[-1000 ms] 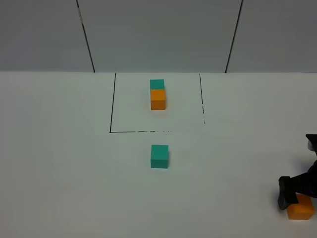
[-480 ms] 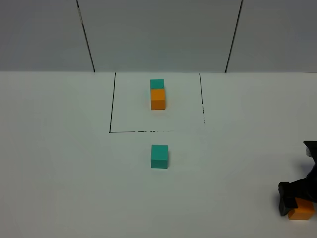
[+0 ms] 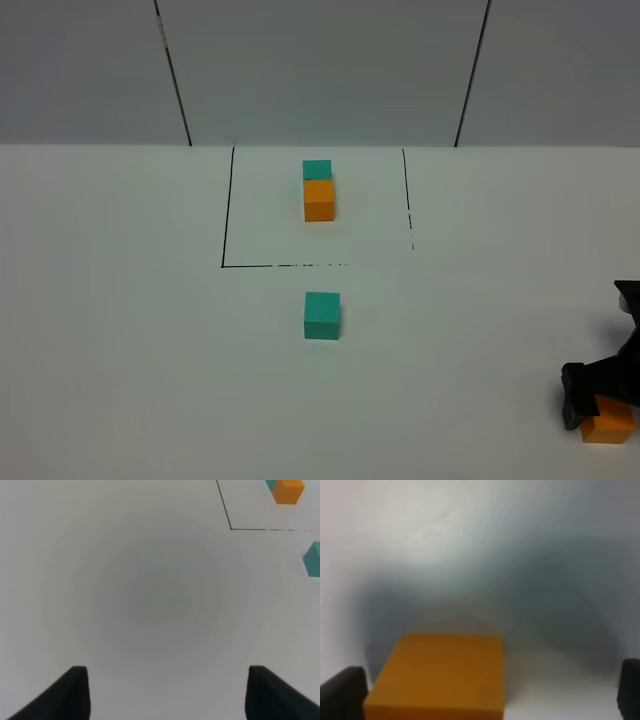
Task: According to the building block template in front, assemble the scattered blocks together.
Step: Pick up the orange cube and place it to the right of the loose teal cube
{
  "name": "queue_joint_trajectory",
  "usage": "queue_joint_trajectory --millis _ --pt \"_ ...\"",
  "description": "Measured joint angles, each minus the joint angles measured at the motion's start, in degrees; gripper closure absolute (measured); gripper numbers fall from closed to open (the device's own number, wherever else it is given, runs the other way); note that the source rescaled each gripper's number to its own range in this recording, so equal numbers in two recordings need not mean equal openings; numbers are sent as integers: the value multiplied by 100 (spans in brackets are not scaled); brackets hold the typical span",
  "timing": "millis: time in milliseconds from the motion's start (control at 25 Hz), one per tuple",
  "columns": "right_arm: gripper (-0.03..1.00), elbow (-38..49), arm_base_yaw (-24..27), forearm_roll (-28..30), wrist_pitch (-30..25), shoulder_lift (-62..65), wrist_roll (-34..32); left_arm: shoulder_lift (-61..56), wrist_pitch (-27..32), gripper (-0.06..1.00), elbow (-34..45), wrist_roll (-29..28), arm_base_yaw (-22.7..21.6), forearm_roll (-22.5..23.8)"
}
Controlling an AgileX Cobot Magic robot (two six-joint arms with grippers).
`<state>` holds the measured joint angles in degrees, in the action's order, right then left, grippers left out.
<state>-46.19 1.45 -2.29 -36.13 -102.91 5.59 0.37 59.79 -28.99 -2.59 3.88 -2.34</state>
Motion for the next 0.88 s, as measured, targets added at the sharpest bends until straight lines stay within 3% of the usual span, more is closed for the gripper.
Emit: queue_joint_trajectory --millis 520,680,880 --pt "1 -13 0 6 -27 -149 -77 0 0 55 0 0 0 0" --pt "17 -13 0 55 -56 -154 -92 0 0 55 0 -5 0 0" --pt "52 -13 0 51 -187 -159 -103 0 0 55 0 -5 0 0"
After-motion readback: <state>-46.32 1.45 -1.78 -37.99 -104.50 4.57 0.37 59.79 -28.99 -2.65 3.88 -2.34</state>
